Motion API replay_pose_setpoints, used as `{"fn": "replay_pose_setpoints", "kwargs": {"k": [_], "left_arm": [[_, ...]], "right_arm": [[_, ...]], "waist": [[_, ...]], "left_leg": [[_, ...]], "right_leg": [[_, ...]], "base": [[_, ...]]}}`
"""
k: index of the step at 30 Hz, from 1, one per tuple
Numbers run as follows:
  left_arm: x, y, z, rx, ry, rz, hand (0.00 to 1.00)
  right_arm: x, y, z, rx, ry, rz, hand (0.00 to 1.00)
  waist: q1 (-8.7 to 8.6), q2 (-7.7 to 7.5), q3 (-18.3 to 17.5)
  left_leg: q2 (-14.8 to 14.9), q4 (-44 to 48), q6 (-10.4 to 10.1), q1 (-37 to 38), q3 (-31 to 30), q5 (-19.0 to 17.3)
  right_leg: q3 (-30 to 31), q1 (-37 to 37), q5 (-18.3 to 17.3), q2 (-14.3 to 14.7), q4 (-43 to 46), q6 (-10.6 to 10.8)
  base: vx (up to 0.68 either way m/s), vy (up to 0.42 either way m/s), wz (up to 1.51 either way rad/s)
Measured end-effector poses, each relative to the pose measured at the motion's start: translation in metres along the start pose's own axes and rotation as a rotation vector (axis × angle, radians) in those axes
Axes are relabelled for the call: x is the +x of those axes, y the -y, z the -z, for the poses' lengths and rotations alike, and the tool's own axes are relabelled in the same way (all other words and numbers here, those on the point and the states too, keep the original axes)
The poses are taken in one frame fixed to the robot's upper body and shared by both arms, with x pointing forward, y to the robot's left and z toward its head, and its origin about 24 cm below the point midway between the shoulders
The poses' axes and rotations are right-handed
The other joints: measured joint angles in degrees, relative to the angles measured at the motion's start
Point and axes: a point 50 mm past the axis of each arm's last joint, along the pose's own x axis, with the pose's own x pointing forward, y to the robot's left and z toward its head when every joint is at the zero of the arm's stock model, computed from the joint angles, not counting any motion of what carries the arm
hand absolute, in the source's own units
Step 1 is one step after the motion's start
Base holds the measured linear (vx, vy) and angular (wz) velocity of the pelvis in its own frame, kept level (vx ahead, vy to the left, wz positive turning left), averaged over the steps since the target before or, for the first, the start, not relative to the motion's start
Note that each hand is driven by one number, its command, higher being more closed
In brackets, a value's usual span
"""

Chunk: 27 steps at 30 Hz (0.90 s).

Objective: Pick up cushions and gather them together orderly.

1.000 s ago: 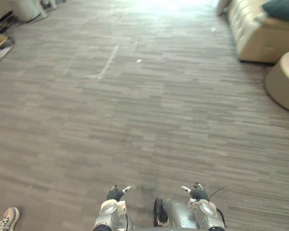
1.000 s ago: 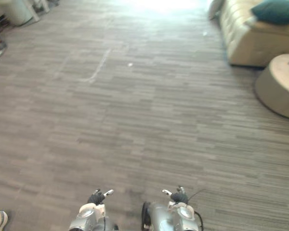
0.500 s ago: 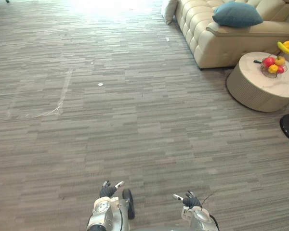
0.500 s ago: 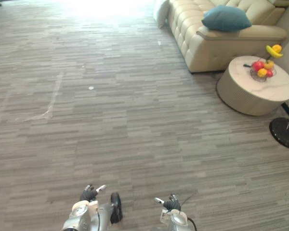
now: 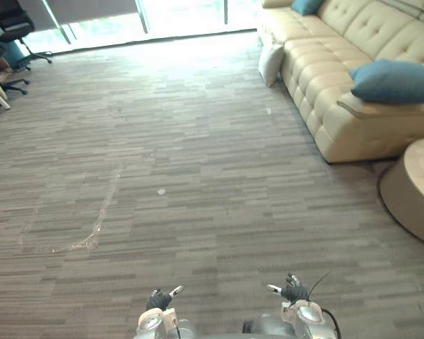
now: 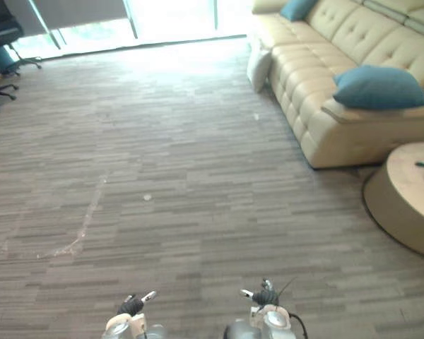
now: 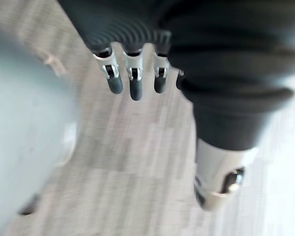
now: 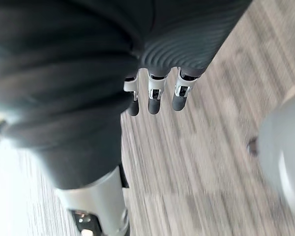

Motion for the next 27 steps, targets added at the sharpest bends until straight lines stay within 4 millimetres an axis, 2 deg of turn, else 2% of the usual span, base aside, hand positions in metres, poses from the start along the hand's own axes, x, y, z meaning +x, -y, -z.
{"fn": "replay_pose_setpoints", "kwargs": {"k": [2, 3, 4, 5, 6, 7, 8, 9, 10, 11, 12, 13, 14, 15, 16, 17, 18, 19, 20, 21, 22, 23, 24, 25, 26, 27], "left_arm": [[0.0, 0.0, -0.003, -0.003, 0.018, -0.002, 0.0], [-0.001, 0.001, -0.003, -0.008, 0.027, 0.0, 0.0], [-0.001, 0.0, -0.004, -0.009, 0.031, -0.001, 0.0], [-0.001, -0.003, -0.006, -0.007, 0.043, -0.008, 0.0], [0.001, -0.016, -0.008, 0.016, 0.05, -0.037, 0.0], [0.002, -0.019, -0.01, 0.02, 0.05, -0.041, 0.0], [0.003, -0.022, -0.011, 0.028, 0.047, -0.047, 0.0], [0.003, -0.023, -0.008, 0.041, 0.031, -0.047, 0.0], [0.004, -0.014, -0.005, 0.071, 0.007, -0.017, 0.0], [0.004, -0.005, -0.003, 0.071, -0.01, 0.005, 0.0], [0.004, -0.001, -0.001, 0.081, -0.027, 0.015, 0.0], [0.004, 0.001, 0.001, 0.088, -0.035, 0.024, 0.0], [0.004, 0.007, 0.002, 0.089, -0.046, 0.039, 0.0], [0.004, 0.015, 0.0, 0.111, -0.042, 0.064, 0.0], [0.004, 0.025, -0.007, 0.122, -0.024, 0.091, 0.0], [0.005, 0.034, -0.013, 0.126, -0.005, 0.113, 0.0], [0.004, 0.034, -0.01, 0.142, -0.01, 0.122, 0.0], [0.003, 0.034, -0.006, 0.153, -0.018, 0.132, 0.0], [0.002, 0.03, 0.0, 0.138, -0.036, 0.124, 0.0], [0.001, 0.028, 0.003, 0.13, -0.049, 0.117, 0.0], [0.001, 0.027, 0.004, 0.123, -0.051, 0.112, 0.0], [0.001, 0.025, 0.004, 0.108, -0.054, 0.102, 0.0], [0.001, 0.021, 0.006, 0.091, -0.058, 0.091, 0.0], [0.001, 0.018, 0.004, 0.075, -0.05, 0.079, 0.0], [0.001, 0.013, 0.002, 0.047, -0.033, 0.059, 0.0], [0.001, 0.011, -0.004, 0.041, -0.002, 0.051, 0.0]], "right_arm": [[-0.001, -0.006, 0.005, 0.005, -0.022, -0.014, 0.0], [-0.002, -0.009, 0.006, 0.016, -0.026, -0.018, 0.0], [-0.001, -0.009, 0.006, 0.015, -0.025, -0.019, 0.0], [-0.002, -0.011, 0.007, 0.014, -0.031, -0.024, 0.0], [-0.006, -0.015, 0.019, 0.039, -0.065, -0.024, 0.0], [-0.007, -0.016, 0.022, 0.063, -0.074, -0.019, 0.0], [-0.008, -0.015, 0.025, 0.061, -0.083, -0.018, 0.0], [-0.011, -0.009, 0.032, 0.056, -0.098, -0.003, 0.0], [-0.01, -0.003, 0.028, 0.048, -0.075, 0.006, 0.0], [-0.009, 0.002, 0.022, 0.05, -0.048, 0.016, 0.0], [-0.008, 0.003, 0.016, 0.065, -0.02, 0.019, 0.0], [-0.008, 0.003, 0.013, 0.068, -0.004, 0.02, 0.0], [-0.007, 0.006, 0.009, 0.071, 0.014, 0.027, 0.0], [-0.007, 0.009, 0.006, 0.085, 0.025, 0.041, 0.0], [-0.006, 0.015, 0.005, 0.103, 0.029, 0.061, 0.0], [-0.006, 0.018, 0.005, 0.108, 0.022, 0.074, 0.0], [-0.006, 0.02, 0.009, 0.128, 0.01, 0.08, 0.0], [-0.006, 0.024, 0.009, 0.125, 0.006, 0.091, 0.0], [-0.004, 0.025, 0.004, 0.111, 0.014, 0.092, 0.0], [-0.003, 0.028, 0.0, 0.102, 0.026, 0.097, 0.0], [-0.003, 0.03, -0.001, 0.099, 0.027, 0.102, 0.0], [-0.002, 0.032, -0.001, 0.098, 0.026, 0.107, 0.0], [-0.002, 0.032, -0.003, 0.096, 0.026, 0.105, 0.0], [-0.001, 0.028, -0.004, 0.091, 0.023, 0.093, 0.0], [0.0, 0.019, -0.002, 0.074, 0.01, 0.065, 0.0], [0.0, 0.002, -0.002, 0.049, 0.006, 0.013, 0.0]], "waist": [[0.46, -0.02, -0.06], [1.57, 0.15, -0.46], [1.74, 0.11, -0.51], [2.24, -0.99, -0.86], [2.14, -5.42, -3.85], [1.58, -6.91, -3.62], [1.71, -8.06, -3.62], [1.42, -8.23, -3.67], [0.8, -7.48, -3.15], [0.82, -5.68, -2.68], [0.51, -5.38, -2.37], [-0.17, -5.26, -2.28], [-1.6, -5.22, -2.05], [-2.08, -5.05, -2.06], [-2.31, -4.6, -1.8], [-2.63, -4.46, -1.39], [-2.63, -4.75, -1.39], [-3.0, -4.49, -1.65], [-2.95, -3.15, -1.86], [-3.06, -1.71, -1.83], [-3.05, -0.94, -1.58], [-3.14, 0.21, -1.09], [-3.16, 0.43, -0.43], [-3.02, 0.52, -0.2], [-2.47, 0.1, 0.33], [-1.5, -1.68, 0.48]], "left_leg": [[-1.6, -14.47, -1.38, -2.75, 0.27, 0.81], [-3.19, -29.5, -4.07, -4.04, -1.11, 3.69], [-3.32, -31.61, -4.29, -4.45, -1.34, 4.42], [-4.48, -33.47, -2.61, -4.98, -2.33, 9.74], [-8.58, -31.85, 2.15, -4.43, -2.02, 11.64], [-9.95, -29.16, 3.92, -2.7, -1.88, 9.45], [-11.37, -29.89, 4.31, -0.27, -1.93, 8.92], [-12.72, -31.67, 4.96, 3.62, -2.0, 7.1], [-14.24, -34.95, 5.95, 11.62, -2.59, 3.26], [-14.41, -38.81, 4.49, 17.08, -4.49, -1.22], [-14.98, -40.35, 3.14, 20.88, -4.64, -2.31], [-15.06, -41.12, 3.14, 22.45, -5.28, -2.7], [-15.08, -42.1, 3.45, 25.57, -6.1, -2.9], [-14.88, -43.04, 4.58, 27.61, -7.77, -3.62], [-13.98, -44.31, 4.77, 29.29, -9.68, -5.19], [-13.7, -47.57, 4.03, 32.2, -11.27, -5.88], [-14.35, -48.47, 3.96, 33.86, -12.74, -5.84], [-13.69, -48.16, 3.57, 36.0, -14.12, -5.49], [-12.66, -44.93, 0.8, 35.98, -14.09, -3.82], [-11.62, -38.1, -2.33, 33.96, -15.32, -1.96], [-10.68, -31.9, -5.01, 31.75, -15.83, -0.25], [-8.79, -17.43, -11.53, 25.56, -18.05, 6.47], [-7.06, -4.61, -14.66, 20.03, -18.6, 10.7], [-5.71, 2.72, -14.11, 16.68, -17.41, 10.79], [-4.11, 9.35, -12.14, 13.22, -14.52, 9.57], [-2.6, 10.46, -7.03, 6.96, -9.29, 6.69]], "right_leg": [[0.13, 3.68, -0.93, -0.78, -2.94, 1.6], [0.8, 6.2, -2.01, -0.85, -4.35, 4.5], [1.01, 6.7, -2.43, -0.86, -4.58, 4.84], [1.88, 8.53, -3.71, -1.88, -5.46, 6.26], [4.4, 9.33, -3.14, -6.07, -3.94, 9.36], [7.28, 6.25, 0.78, -7.77, 7.47, 13.54], [9.58, 2.83, 4.43, -8.41, 17.05, 14.14], [11.7, -3.19, 10.1, -8.74, 31.22, 16.66], [10.62, -10.75, 10.07, -8.17, 45.74, 15.65], [8.48, -15.2, 7.42, -7.0, 49.81, 11.91], [6.72, -19.93, 4.6, -6.37, 50.25, 10.63], [4.6, -22.21, 2.92, -6.01, 48.47, 9.65], [1.16, -24.9, 1.15, -5.92, 44.47, 7.62], [-0.71, -27.56, 0.99, -5.32, 39.51, 7.63], [-1.92, -30.77, 2.56, -4.38, 31.07, 7.29], [-2.96, -31.63, 7.06, -4.46, 17.62, 8.19], [-3.06, -31.95, 11.91, -5.01, 15.37, 7.12], [-2.37, -31.76, 11.02, -4.74, 19.29, 2.49], [-2.55, -31.74, 6.27, -4.82, 23.23, 2.35], [-3.58, -30.53, 3.46, -4.94, 25.35, 0.81], [-4.14, -28.89, 1.99, -4.75, 25.26, 0.45], [-5.19, -24.66, 0.32, -4.11, 23.23, 0.06], [-5.41, -20.31, -0.13, -2.83, 19.95, -0.22], [-5.35, -16.75, -0.14, -1.91, 17.15, -0.26], [-5.07, -10.97, -0.07, -1.38, 13.06, -0.35], [-4.11, -3.03, -0.06, -1.24, 6.14, -0.33]], "base": [[0.54, 0.112, -0.12], [0.59, 0.169, -0.3], [0.48, 0.171, -0.47], [0.87, 0.33, -0.48], [1.21, 0.475, -0.36], [1.22, 0.483, -0.18], [0.86, 0.349, 0.11], [0.91, 0.296, 0.1], [1.02, 0.289, -0.05], [0.96, 0.242, -0.18], [0.57, 0.105, -0.11], [0.54, 0.043, 0.27], [0.61, -0.013, 0.59], [0.77, -0.064, 0.8], [0.82, -0.121, 1.04], [0.68, -0.152, 1.02], [0.73, -0.183, 0.8], [0.6, -0.161, 0.26], [0.73, -0.228, 0.16], [0.74, -0.25, 0.1], [0.88, -0.296, 0.26], [0.87, -0.248, 0.17], [0.68, -0.17, 0.08], [0.64, -0.124, -0.19], [0.65, -0.112, -0.37], [0.7, -0.101, -0.49]]}}
